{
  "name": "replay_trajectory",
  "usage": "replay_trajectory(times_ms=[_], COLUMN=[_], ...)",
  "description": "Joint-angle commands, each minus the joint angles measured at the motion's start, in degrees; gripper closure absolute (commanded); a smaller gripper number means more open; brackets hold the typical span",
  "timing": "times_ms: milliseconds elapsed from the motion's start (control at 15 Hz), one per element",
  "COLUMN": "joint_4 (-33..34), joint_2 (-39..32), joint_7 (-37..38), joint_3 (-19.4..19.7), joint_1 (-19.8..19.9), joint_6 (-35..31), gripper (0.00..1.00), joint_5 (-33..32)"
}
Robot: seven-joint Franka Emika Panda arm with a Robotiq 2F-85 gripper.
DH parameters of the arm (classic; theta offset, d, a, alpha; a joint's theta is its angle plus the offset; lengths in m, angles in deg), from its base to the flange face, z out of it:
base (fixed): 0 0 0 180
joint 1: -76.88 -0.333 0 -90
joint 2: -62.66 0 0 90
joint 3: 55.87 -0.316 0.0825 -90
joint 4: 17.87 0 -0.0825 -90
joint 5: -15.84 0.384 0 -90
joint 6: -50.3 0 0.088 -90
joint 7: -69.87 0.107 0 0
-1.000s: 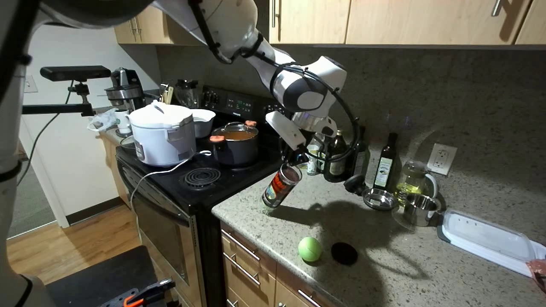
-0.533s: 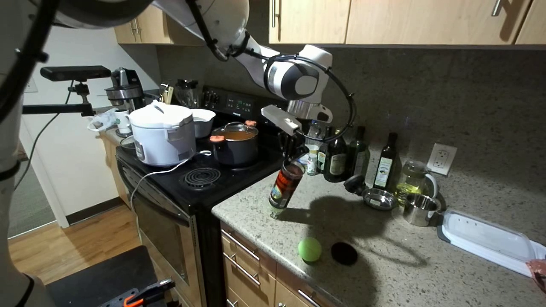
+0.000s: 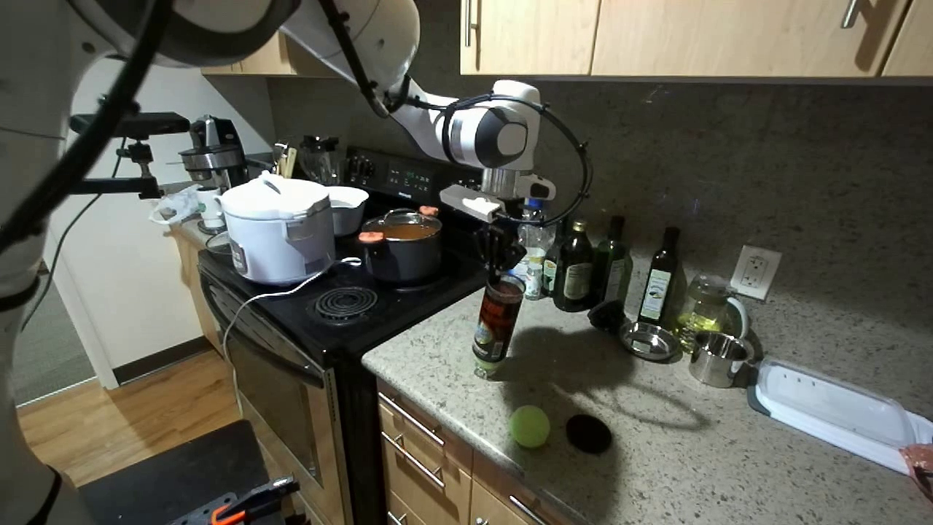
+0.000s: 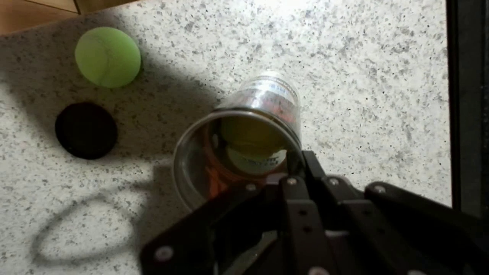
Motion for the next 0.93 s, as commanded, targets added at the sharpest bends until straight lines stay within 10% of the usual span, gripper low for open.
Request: replay_trajectory(times_ms=[0, 867], joint_4=[4.44, 13.07], joint_2=[-2.89, -8.83], joint_7=[3.44, 4.64], joint_3=[0.95, 1.68], joint_1=[-1.91, -3.37], joint_6=[2.16, 6.98], gripper=[0.99, 0.98], joint_5=[-4.24, -8.2])
